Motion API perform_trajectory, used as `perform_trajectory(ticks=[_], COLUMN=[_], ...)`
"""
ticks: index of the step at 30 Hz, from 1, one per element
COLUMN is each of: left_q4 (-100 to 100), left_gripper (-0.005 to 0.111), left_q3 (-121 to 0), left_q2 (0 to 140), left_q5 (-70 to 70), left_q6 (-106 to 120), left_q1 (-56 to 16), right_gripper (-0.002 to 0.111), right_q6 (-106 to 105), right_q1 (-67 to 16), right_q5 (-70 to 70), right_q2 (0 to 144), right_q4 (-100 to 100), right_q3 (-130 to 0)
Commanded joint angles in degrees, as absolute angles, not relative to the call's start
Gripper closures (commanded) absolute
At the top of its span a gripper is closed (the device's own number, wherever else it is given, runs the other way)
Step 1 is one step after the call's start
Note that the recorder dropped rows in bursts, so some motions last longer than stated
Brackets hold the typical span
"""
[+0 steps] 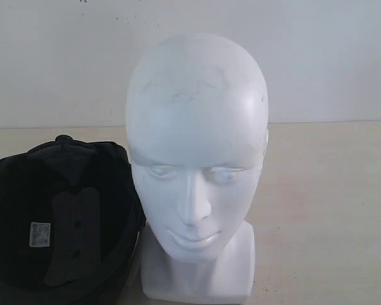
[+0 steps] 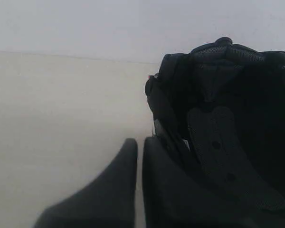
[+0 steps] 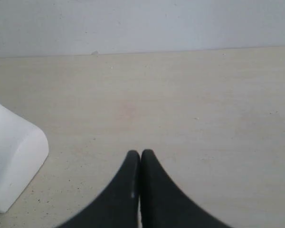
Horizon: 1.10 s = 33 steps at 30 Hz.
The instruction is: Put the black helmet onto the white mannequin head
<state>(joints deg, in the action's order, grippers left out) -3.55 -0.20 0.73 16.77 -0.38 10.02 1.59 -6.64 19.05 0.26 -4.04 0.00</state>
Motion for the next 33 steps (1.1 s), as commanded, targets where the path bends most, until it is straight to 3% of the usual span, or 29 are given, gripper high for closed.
perform_trajectory(ticks=[1,9,13,16,25,33], left_q4=[-4.0,-7.5,-13.8,-19.8,-26.6,-35.7], left_gripper=[0.102,0.102,0.102,0.102,0.102,0.102], left_q3=[0.0,-0.7,-12.5,-24.7,-27.7,-28.1], left_q2=[0.4,0.4,0.4,0.4,0.4,8.3], left_q5=[16.8,16.5,17.8,28.2,23.4,48.2], left_q6=[0.0,-2.3,-2.4,-2.4,-3.2,17.8], left_q1=[10.2,10.2,10.2,10.1,10.1,8.1], right_gripper=[0.109,0.109,0.109,0.109,0.109,0.109], right_q6=[1.3,1.3,1.3,1.3,1.3,1.3], right_q1=[-6.3,-6.3,-6.3,-6.3,-6.3,-6.3], right_q5=[18.5,18.5,18.5,18.5,18.5,18.5], right_q2=[0.0,0.0,0.0,0.0,0.0,0.0], right_q4=[-4.2,-4.2,-4.2,-4.2,-4.2,-4.2], right_q3=[0.0,0.0,0.0,0.0,0.0,0.0])
